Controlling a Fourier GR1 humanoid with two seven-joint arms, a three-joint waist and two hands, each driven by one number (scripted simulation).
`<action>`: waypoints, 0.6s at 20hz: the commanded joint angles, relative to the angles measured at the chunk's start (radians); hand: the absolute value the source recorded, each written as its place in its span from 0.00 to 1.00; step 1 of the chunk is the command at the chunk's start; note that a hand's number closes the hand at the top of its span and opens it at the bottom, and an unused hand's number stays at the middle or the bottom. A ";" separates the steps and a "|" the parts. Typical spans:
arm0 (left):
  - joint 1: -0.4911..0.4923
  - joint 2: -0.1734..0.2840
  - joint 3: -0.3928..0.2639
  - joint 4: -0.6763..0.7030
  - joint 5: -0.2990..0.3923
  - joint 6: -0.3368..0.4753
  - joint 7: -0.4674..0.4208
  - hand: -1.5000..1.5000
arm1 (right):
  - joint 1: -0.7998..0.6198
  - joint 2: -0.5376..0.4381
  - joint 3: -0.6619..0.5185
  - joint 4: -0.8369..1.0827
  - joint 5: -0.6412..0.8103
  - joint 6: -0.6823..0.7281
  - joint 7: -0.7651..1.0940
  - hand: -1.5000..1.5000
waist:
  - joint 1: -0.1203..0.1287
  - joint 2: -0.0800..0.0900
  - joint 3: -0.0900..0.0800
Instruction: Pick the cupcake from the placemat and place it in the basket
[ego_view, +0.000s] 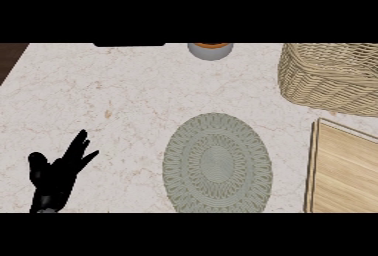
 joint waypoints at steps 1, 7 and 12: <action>0.051 0.008 -0.021 0.080 0.007 -0.038 0.057 0.50 | 0.007 -0.057 -0.076 0.055 -0.036 0.048 0.003 1.00 | 0.004 0.013 -0.014; 0.056 0.000 -0.013 0.076 -0.001 -0.038 0.045 0.50 | 0.049 -0.110 -0.113 0.167 -0.058 0.076 -0.114 1.00 | 0.009 0.013 -0.013; 0.003 -0.009 -0.020 0.077 -0.012 -0.036 0.078 0.50 | 0.045 -0.115 -0.155 0.356 -0.070 0.031 -0.301 1.00 | 0.018 0.019 -0.013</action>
